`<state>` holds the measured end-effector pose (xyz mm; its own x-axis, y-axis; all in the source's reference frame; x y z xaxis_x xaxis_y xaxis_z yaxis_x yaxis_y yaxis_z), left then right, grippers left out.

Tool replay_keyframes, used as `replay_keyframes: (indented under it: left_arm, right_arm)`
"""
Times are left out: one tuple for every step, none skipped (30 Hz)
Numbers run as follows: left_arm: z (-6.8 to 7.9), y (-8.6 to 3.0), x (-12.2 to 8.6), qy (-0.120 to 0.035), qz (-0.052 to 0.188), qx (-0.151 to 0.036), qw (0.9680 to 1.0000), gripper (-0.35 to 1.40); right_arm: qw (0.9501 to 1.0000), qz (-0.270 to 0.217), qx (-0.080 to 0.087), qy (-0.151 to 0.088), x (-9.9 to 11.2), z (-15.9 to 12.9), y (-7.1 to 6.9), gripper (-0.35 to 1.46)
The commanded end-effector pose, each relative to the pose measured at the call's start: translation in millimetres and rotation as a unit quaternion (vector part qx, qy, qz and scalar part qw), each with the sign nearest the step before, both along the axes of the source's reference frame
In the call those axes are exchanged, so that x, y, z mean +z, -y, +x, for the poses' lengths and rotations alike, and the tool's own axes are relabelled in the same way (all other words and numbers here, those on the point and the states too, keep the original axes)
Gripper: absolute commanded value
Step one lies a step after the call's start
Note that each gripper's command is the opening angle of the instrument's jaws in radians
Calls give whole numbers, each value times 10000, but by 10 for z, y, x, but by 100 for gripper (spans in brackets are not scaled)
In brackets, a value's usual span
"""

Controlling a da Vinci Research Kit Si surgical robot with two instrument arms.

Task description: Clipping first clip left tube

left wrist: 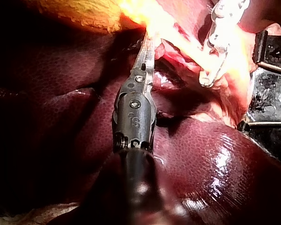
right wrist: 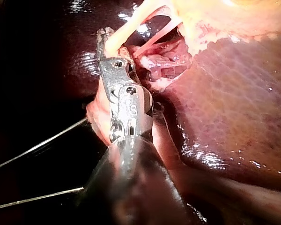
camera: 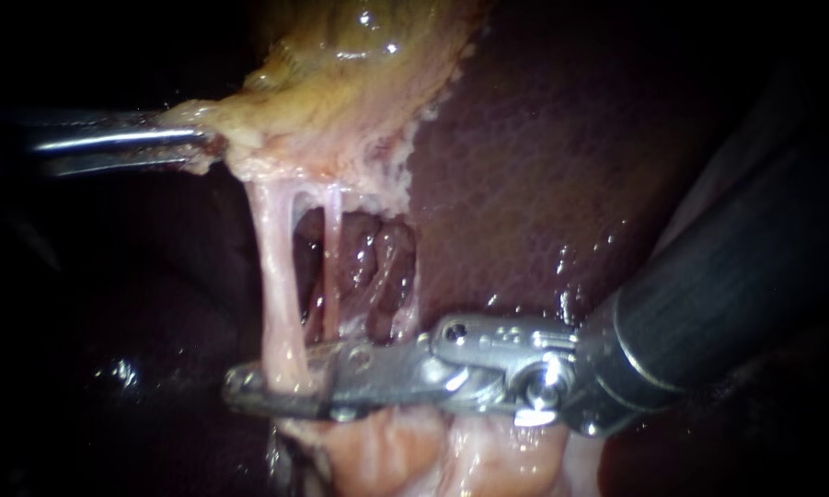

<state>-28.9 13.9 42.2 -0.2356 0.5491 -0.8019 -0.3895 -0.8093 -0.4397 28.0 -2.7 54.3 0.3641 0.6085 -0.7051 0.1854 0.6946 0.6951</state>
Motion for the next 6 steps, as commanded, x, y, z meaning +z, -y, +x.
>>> replay_keyframes:
  left_arm:
    - [0,0,0,0,0,0,10000,-35]
    - [0,0,0,0,0,0,10000,-35]
    - [0,0,0,0,0,0,10000,-35]
    - [0,0,0,0,0,0,10000,-35]
    - [0,0,0,1,1,0,10000,-35]
    - [0,0,0,1,1,0,10000,-35]
  right_arm:
    - [10000,-6,-8,1,0,-1,0,-35]
    - [10000,-6,-8,1,1,-1,0,-35]
    - [10000,-7,-8,2,2,-1,0,-35]
    - [10000,-8,-8,2,3,-1,-1,-35]
    - [10000,-9,-8,2,4,-2,-1,-35]
    - [10000,-10,-8,2,6,-2,-2,-35]
